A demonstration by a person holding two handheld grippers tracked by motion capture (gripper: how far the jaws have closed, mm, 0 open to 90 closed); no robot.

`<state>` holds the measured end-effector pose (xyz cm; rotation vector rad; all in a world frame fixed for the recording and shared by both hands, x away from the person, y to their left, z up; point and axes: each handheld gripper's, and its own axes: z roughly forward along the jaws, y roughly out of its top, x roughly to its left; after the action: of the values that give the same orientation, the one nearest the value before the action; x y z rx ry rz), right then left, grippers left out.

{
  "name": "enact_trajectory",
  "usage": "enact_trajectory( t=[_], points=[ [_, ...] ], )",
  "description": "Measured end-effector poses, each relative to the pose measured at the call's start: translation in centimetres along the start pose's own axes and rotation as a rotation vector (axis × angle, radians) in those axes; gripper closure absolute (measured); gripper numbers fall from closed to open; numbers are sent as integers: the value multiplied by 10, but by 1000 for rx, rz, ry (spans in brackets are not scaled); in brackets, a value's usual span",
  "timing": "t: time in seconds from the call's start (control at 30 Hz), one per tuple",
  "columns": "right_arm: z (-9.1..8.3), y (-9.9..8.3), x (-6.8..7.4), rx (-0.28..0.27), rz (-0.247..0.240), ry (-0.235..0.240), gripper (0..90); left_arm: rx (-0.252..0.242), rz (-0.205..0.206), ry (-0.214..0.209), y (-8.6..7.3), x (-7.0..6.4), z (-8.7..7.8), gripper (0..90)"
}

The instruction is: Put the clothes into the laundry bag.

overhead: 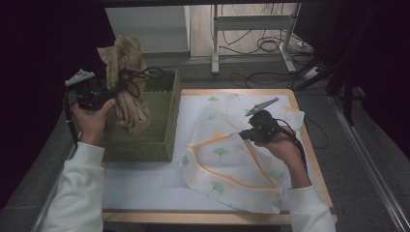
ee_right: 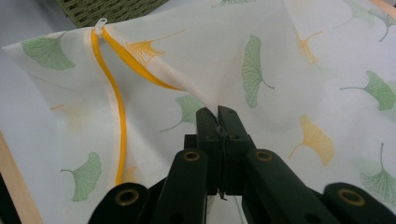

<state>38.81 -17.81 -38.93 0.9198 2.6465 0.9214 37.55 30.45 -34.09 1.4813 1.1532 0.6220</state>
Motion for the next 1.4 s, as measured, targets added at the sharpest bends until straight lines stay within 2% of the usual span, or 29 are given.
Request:
enact_trajectory(
  t=[0.5, 1.4],
  points=[
    [-1, 0, 0, -3, -2, -4, 876, -44, 3, -52, 6, -10, -15, 771],
    [-1, 0, 0, 0, -1, -8, 876, -57, 44, -172, 9, -46, -27, 770]
  ],
)
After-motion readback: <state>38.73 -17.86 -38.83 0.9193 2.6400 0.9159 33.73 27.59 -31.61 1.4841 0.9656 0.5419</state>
